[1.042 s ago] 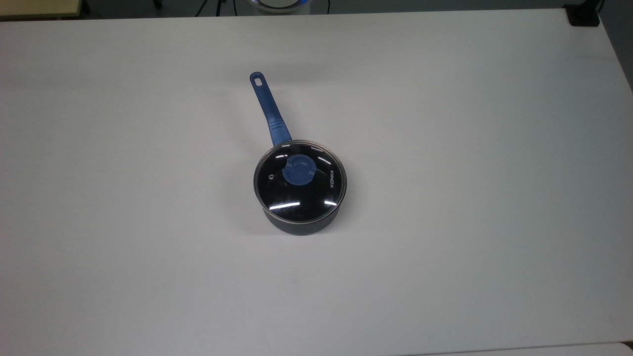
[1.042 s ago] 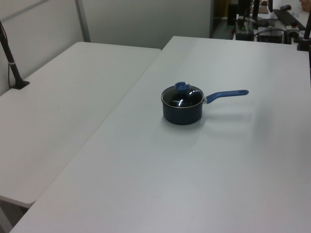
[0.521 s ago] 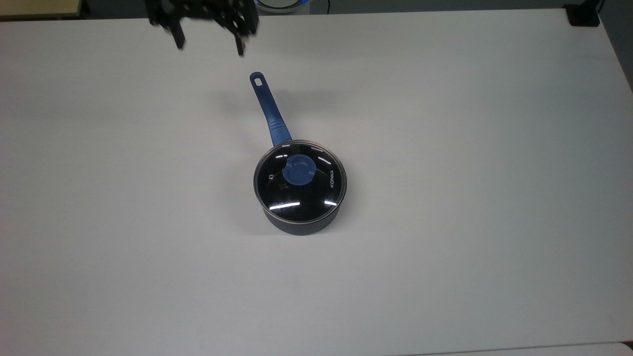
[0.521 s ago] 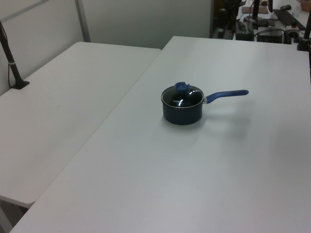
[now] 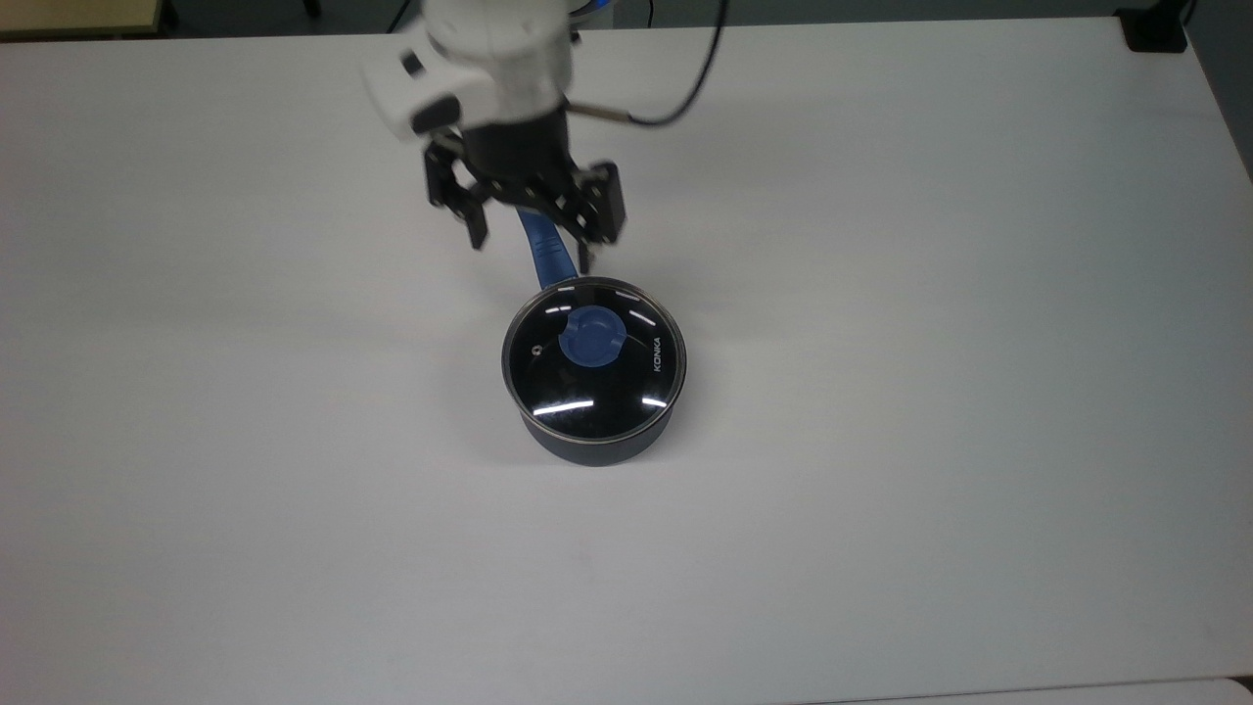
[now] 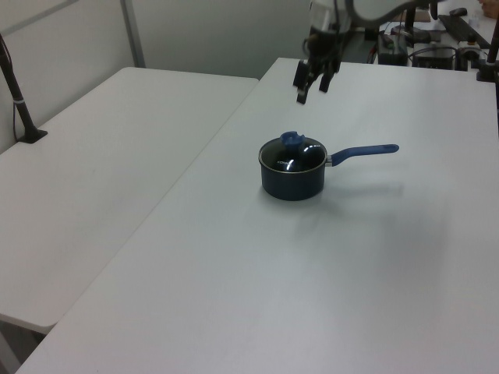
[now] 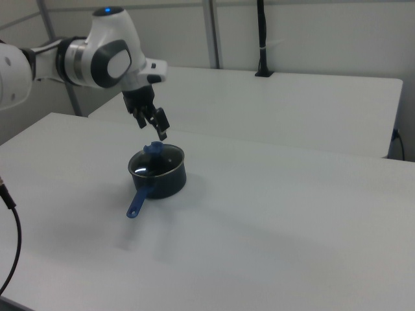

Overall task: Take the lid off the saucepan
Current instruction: 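Move the open gripper down over the blue knob of the glass lid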

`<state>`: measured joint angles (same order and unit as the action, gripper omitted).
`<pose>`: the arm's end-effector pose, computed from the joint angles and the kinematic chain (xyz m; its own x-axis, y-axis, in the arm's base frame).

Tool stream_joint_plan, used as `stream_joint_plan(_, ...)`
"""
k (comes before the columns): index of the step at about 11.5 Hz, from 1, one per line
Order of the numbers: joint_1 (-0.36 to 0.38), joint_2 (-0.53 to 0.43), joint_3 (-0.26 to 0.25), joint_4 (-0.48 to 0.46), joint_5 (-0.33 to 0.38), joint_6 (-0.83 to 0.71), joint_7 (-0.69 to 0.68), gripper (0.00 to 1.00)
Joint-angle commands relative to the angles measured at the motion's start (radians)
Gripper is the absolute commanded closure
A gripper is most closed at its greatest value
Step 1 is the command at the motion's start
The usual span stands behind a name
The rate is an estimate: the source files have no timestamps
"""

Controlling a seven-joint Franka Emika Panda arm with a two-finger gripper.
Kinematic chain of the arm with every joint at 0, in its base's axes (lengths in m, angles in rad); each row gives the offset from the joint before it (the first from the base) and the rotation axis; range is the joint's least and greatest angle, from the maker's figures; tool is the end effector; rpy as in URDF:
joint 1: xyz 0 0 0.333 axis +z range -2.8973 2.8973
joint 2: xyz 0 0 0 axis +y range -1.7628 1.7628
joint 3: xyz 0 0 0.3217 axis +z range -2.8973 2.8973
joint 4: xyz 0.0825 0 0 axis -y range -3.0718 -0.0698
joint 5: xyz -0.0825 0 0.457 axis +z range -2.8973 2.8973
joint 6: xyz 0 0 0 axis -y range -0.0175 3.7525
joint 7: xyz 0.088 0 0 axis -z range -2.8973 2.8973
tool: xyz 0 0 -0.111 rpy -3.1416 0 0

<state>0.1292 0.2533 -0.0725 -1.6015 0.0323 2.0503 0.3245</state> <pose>0.7286 0.0476 0.4835 0.9445 -0.2743 0.1806 -0.2650 -0.9614 -0.0743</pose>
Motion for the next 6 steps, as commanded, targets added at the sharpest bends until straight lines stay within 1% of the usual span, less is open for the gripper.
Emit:
stream_joint_plan(1, 0.030, 0.075, 0.023, 0.017, -0.029, 0.040, 0.079, 0.00)
stream_joint_plan(2, 0.032, 0.087, 0.029, 0.015, -0.047, 0.068, 0.141, 0.00)
stream_joint_plan(3, 0.032, 0.107, 0.030, 0.017, -0.049, 0.094, 0.212, 0.00)
stream_joint_plan(6, 0.049, 0.139, 0.031, 0.017, -0.060, 0.129, 0.280, 0.00)
